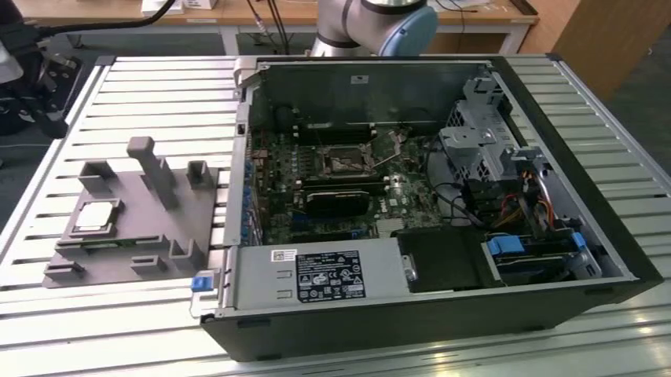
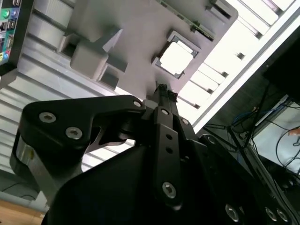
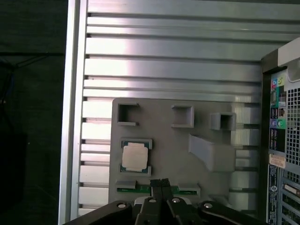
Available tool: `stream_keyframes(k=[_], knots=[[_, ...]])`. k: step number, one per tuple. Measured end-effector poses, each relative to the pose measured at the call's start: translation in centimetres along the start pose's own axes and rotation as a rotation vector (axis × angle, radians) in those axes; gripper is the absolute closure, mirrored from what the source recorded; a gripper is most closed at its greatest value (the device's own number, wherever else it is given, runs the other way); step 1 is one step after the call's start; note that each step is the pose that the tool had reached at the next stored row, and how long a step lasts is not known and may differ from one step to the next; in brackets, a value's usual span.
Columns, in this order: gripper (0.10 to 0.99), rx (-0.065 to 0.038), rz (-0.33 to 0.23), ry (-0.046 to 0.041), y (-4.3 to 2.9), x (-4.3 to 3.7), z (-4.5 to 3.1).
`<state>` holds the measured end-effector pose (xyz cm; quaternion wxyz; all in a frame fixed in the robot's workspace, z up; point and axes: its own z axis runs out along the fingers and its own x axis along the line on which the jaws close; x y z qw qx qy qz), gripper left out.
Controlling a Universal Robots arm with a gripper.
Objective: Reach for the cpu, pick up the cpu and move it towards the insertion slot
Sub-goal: 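Reach for the cpu, then pick up the cpu and move it towards the insertion slot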
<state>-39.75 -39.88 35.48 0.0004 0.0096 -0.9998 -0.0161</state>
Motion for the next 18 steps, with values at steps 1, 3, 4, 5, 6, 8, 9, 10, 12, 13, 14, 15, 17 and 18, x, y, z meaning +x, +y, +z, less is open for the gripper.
stream_keyframes(k=[1,3,4,5,6,8,9,10,12,13,14,15,17,18], knots=[[0.98,0.0,0.0,0.0,-0.02,0.33,0.08],[0.98,0.0,0.0,-0.0001,-0.09,0.94,0.17],[0.98,0.0,0.0,-0.0001,-0.11,1.07,0.22],[0.98,0.0,0.0,-0.0002,-0.14,1.15,0.26],[0.98,0.0,0.0,-0.0002,-0.19,1.19,0.31],[0.98,0.0,0.0,-0.0002,-0.3,1.33,0.45],[0.973,0.0,0.0,-0.0003,-0.34,1.39,0.58],[0.918,0.0,0.0,-0.0002,-0.4,1.47,0.74],[0.851,-0.001,0.0,-0.0003,-0.58,1.62,1.1],[0.792,-0.001,0.0,0.0,-0.69,1.7,1.26],[0.733,-0.001,0.0,0.0,-0.82,1.78,1.44],[0.733,-0.001,0.0,-0.0002,-0.95,1.87,1.63],[0.62,-0.002,0.0,-0.0005,-1.07,1.95,2.0],[0.62,-0.002,0.0,-0.0004,-1.1,1.98,2.17]])
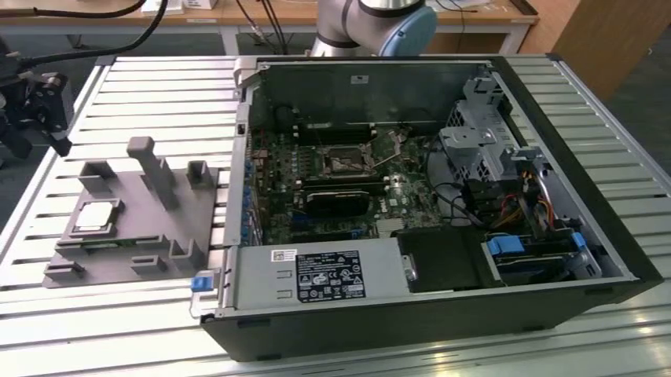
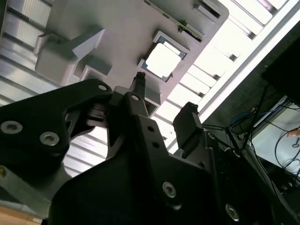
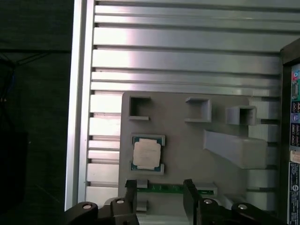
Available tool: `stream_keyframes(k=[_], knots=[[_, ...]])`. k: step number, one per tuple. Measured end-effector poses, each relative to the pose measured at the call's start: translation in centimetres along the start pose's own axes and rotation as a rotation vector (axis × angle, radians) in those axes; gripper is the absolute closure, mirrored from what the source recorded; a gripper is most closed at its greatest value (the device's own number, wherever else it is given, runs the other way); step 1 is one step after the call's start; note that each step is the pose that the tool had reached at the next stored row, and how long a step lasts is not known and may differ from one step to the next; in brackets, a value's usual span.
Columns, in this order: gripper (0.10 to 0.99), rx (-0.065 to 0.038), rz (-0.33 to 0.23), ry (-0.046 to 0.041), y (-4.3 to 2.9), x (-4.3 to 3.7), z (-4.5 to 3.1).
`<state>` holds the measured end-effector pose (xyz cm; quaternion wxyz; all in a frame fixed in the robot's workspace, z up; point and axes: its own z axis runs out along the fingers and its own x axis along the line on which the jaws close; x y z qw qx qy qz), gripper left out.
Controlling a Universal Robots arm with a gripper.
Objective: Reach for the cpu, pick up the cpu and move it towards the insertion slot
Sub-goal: 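Pick up the cpu and move it towards the insertion slot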
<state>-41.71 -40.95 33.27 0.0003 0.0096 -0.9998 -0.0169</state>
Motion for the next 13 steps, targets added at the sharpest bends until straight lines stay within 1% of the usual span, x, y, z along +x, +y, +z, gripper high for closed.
stream_keyframes(k=[2,3,4,5,6,13], knots=[[0.502,0.0,0.0,0.0001,-0.07,0.04,0.37],[0.502,0.0,0.0,0.0001,-0.11,0.06,0.55],[0.443,0.0,0.0,0.0001,-0.14,0.08,0.72],[0.443,0.0,0.0,0.0002,-0.18,0.08,0.9],[0.38,0.0,0.0,0.0003,-0.22,0.07,1.07],[0.38,0.0,0.0,0.0001,-0.72,0.1,2.34]])
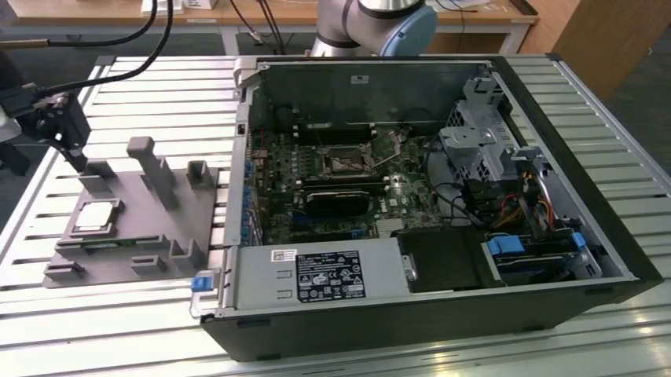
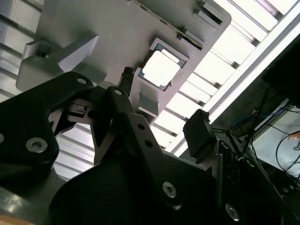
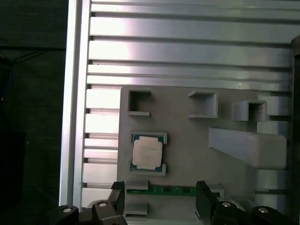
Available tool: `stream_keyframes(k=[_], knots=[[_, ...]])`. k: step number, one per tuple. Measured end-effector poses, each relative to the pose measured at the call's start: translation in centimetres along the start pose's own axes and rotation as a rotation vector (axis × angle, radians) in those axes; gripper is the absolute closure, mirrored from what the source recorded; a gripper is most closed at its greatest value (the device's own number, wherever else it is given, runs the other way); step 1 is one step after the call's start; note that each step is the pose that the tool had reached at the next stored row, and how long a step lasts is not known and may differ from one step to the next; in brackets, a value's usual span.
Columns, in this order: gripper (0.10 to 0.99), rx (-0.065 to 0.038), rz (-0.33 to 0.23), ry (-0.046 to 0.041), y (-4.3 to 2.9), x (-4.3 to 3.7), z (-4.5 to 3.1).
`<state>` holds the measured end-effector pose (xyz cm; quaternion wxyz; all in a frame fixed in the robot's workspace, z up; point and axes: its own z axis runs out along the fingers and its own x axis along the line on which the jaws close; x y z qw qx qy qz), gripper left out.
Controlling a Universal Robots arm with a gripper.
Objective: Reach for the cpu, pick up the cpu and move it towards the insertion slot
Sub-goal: 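Pick up the cpu and move it towards the insertion slot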
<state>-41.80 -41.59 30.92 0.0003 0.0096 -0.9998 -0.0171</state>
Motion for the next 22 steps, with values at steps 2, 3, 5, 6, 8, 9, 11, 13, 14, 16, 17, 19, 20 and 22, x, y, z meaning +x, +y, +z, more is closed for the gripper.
stream_keyframes(k=[2,3,5,6,8,9,11,13,14,16,17,19,20,22], knots=[[0.38,-0.003,0.0,-0.0001,-0.03,0.0,0.34],[0.38,-0.005,0.0,-0.0001,-0.04,0.0,0.51],[0.38,-0.007,0.0,-0.0001,-0.09,0.01,0.85],[0.38,-0.007,0.0,-0.0001,-0.1,0.04,1.03],[0.38,-0.007,0.0,-0.0001,-0.12,0.11,1.4],[0.38,-0.007,0.0,-0.0001,-0.13,0.13,1.58],[0.38,-0.007,0.0,-0.0001,-0.15,0.17,1.95],[0.38,-0.007,0.0,-0.0001,-0.17,0.19,2.31],[0.38,-0.007,0.0,0.0,-0.18,0.21,2.49],[0.38,-0.007,0.0,-0.0002,-0.19,0.27,2.84],[0.38,-0.007,0.0,-0.0001,-0.2,0.3,3.02],[0.38,-0.007,0.0,0.0,-0.23,0.34,3.38],[0.38,-0.007,0.0,-0.0001,-0.24,0.36,3.56],[0.38,-0.007,0.0,-0.0001,-0.27,0.39,3.93]])
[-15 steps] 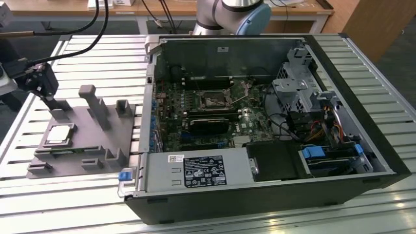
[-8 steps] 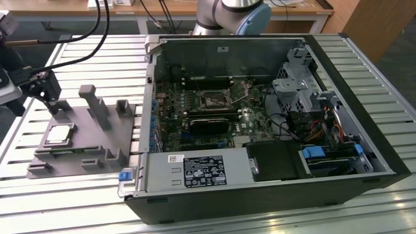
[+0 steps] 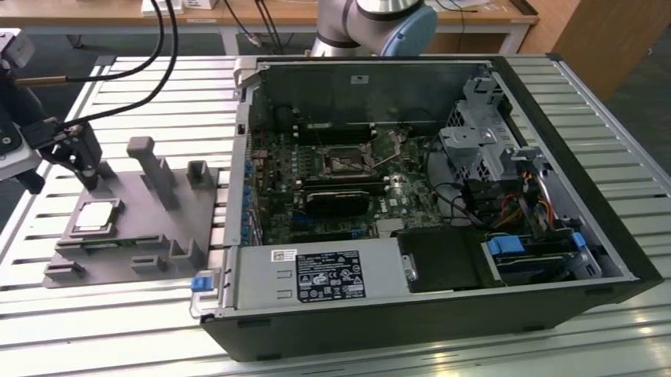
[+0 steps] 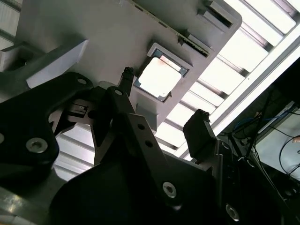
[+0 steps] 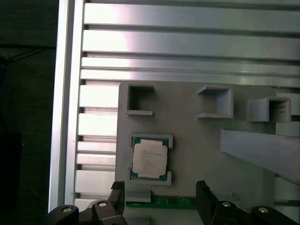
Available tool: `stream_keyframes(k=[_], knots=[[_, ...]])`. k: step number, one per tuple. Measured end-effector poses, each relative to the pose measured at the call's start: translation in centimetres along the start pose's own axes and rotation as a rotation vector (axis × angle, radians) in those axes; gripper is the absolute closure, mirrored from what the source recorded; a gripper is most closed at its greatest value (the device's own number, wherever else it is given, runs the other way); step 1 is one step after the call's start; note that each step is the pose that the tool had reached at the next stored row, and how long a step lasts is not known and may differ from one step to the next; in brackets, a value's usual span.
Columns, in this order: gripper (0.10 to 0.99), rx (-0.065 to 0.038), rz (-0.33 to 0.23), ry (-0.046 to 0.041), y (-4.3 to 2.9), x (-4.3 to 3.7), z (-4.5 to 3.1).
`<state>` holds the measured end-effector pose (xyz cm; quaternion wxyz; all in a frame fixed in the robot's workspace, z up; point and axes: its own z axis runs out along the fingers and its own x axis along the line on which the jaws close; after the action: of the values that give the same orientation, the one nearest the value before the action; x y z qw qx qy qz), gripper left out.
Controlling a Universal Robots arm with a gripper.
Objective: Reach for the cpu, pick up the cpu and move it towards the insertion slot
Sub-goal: 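Pick up the cpu and move it towards the insertion slot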
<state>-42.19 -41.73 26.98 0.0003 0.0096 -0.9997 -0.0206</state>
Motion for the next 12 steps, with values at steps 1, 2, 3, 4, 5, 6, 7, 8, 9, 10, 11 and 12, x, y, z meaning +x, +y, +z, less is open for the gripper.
stream_keyframes(k=[1,2,3,4,5,6,7,8,9,10,11,12], knots=[[0.38,0.0,0.0,0.0001,-0.01,0.02,0.18],[0.38,0.0,0.0,0.0,-0.02,0.04,0.37],[0.38,0.001,0.0,0.0,-0.03,0.06,0.55],[0.38,0.001,0.0,-0.0001,-0.03,0.08,0.73],[0.38,0.001,0.0,0.0,-0.04,0.09,0.89],[0.38,0.001,0.0,0.0,-0.05,0.11,1.05],[0.38,0.001,0.0,0.0,-0.05,0.13,1.22],[0.38,0.001,0.0,0.0,-0.06,0.15,1.4],[0.38,0.001,0.0,0.0,-0.07,0.16,1.58],[0.38,0.001,0.0,0.0001,-0.07,0.18,1.76],[0.38,0.001,0.0,0.0001,-0.08,0.2,1.93],[0.38,0.001,0.0,0.0,-0.09,0.25,2.12]])
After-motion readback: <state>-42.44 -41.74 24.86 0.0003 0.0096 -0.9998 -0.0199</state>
